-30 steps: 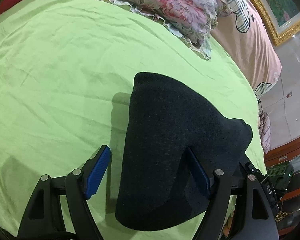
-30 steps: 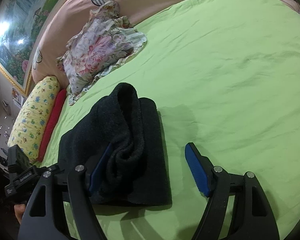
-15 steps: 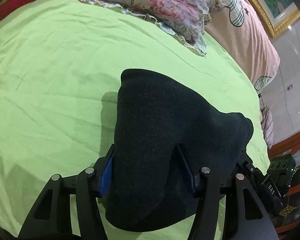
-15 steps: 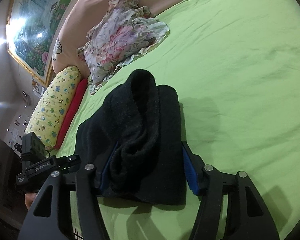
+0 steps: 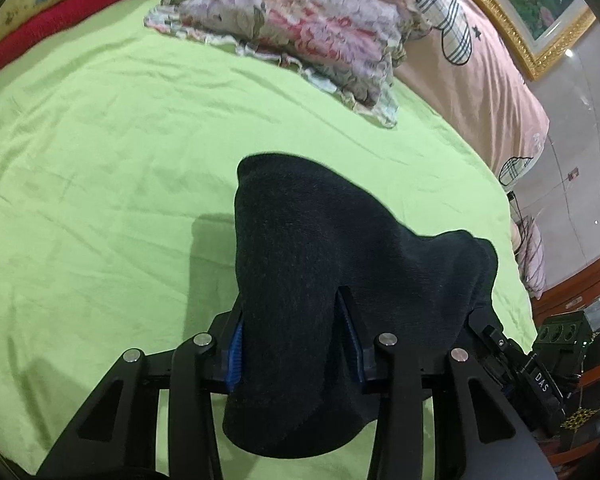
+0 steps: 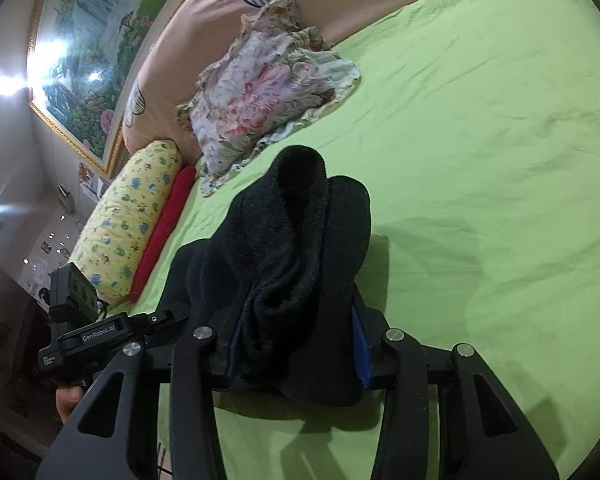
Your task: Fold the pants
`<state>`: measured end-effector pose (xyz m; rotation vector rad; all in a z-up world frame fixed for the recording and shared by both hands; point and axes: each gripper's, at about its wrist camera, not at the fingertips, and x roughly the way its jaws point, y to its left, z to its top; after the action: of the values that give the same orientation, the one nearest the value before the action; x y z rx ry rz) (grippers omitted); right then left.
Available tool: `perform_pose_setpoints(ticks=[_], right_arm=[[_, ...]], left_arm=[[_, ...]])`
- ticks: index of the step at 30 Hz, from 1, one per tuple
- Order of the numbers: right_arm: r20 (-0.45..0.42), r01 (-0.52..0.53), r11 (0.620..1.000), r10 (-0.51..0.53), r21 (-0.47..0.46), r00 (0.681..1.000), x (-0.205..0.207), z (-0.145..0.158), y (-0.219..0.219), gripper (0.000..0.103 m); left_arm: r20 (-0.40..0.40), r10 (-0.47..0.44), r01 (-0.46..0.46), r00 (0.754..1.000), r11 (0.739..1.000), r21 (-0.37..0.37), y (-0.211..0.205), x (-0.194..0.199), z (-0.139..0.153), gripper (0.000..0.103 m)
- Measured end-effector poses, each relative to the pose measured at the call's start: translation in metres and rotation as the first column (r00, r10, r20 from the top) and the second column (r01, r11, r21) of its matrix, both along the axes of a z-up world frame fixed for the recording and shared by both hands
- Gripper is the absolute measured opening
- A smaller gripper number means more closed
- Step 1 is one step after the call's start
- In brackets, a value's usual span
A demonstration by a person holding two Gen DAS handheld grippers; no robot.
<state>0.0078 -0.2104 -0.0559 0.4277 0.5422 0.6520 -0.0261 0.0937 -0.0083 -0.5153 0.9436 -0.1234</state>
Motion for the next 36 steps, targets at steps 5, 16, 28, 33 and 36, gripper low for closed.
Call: perform_pose_setpoints(ticks=[5, 16, 28, 33, 36], right_arm=[[0.026, -0.032, 0.999, 0.032, -0.005, 0.999, -0.010, 0.009, 0.016, 0.044], [0.059, -0.086, 0.996, 0.087, -0.012, 0.994, -0.008, 0.033, 0.055, 0.044], [0.054, -0.094, 0.994, 0.097, -0.046, 0.994, 0.043, 0.052, 0.097, 0.044], [0.046, -0.091, 0.995, 0.093, -0.050, 0.995, 0.066, 0.055, 0.109, 0.044], [0.039, -0.086, 0.995, 0.088, -0.049, 0.995, 0.079, 0.055, 0.114, 0.044]], left_arm=[[0.035, 0.027, -0.027, 0.999, 1.000, -0.011, 0.016, -0.015, 0.020, 0.039], [0.080, 0.077, -0.077, 0.994, 0.997, 0.001, 0.054, -0.024, 0.053, 0.039], [0.081, 0.138, -0.141, 0.987, 0.989, 0.041, 0.084, 0.031, 0.052, 0.039], [0.063, 0.169, -0.172, 0.984, 0.984, 0.052, 0.093, 0.059, 0.040, 0.039], [0.065, 0.171, -0.176, 0.983, 0.981, 0.076, 0.094, 0.075, 0.036, 0.039]])
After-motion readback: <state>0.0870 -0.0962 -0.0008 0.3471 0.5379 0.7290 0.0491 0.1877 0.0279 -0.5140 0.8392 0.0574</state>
